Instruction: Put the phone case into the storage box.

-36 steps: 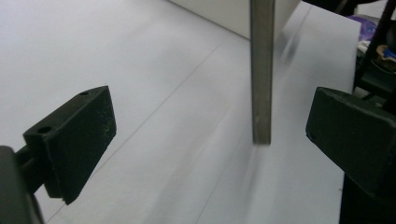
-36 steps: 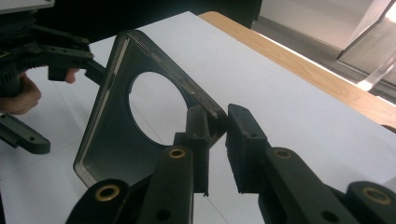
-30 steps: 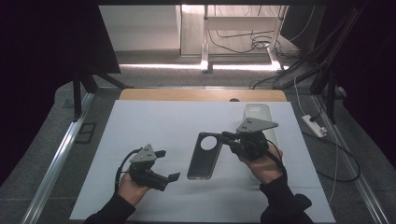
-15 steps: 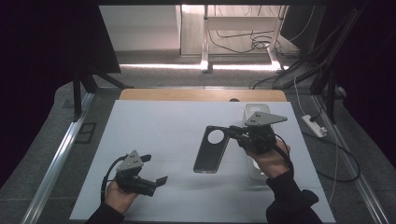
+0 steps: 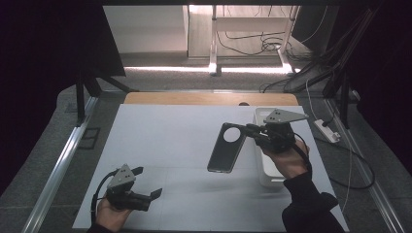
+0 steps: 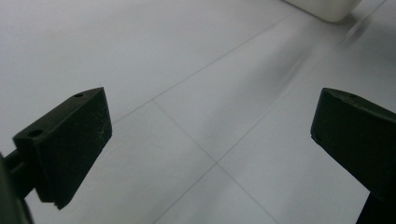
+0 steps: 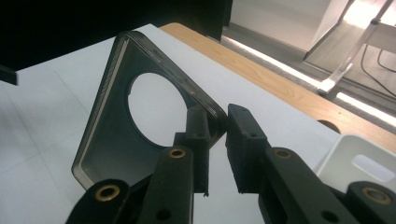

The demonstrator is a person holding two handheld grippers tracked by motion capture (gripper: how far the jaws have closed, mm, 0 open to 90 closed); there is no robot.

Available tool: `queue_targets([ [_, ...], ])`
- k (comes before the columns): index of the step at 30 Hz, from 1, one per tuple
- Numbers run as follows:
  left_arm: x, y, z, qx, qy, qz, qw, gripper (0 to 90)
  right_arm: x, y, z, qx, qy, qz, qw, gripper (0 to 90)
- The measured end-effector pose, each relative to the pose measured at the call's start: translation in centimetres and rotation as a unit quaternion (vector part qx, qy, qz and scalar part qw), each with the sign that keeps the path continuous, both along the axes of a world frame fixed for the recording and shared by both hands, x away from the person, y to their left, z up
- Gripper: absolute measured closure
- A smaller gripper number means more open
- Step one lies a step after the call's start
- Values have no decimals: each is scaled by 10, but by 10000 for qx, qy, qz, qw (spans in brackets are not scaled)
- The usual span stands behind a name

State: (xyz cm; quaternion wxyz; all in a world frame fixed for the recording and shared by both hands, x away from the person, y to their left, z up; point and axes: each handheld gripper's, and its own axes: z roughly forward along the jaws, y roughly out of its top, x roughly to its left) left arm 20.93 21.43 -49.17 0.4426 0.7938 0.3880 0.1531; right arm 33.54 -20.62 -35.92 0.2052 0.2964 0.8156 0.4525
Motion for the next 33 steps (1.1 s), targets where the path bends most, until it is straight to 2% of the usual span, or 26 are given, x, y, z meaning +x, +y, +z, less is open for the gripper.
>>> queue_targets([
  [8, -13, 14, -5, 37, 51, 225, 9997, 0, 9, -8, 6, -33, -94, -123, 9999, 780],
  [16, -25, 29, -10, -32, 108, 466, 9988, 0, 19, -20, 14, -87, -192, -284, 9994, 780],
  [28, -34, 39, -14, 90, 128, 623, 9979, 0, 33, -39, 23, -114, -291, -568, 9979, 780],
  [33, -36, 40, -14, 155, 58, 657, 9977, 0, 38, -45, 27, -169, -337, -674, 9970, 780],
])
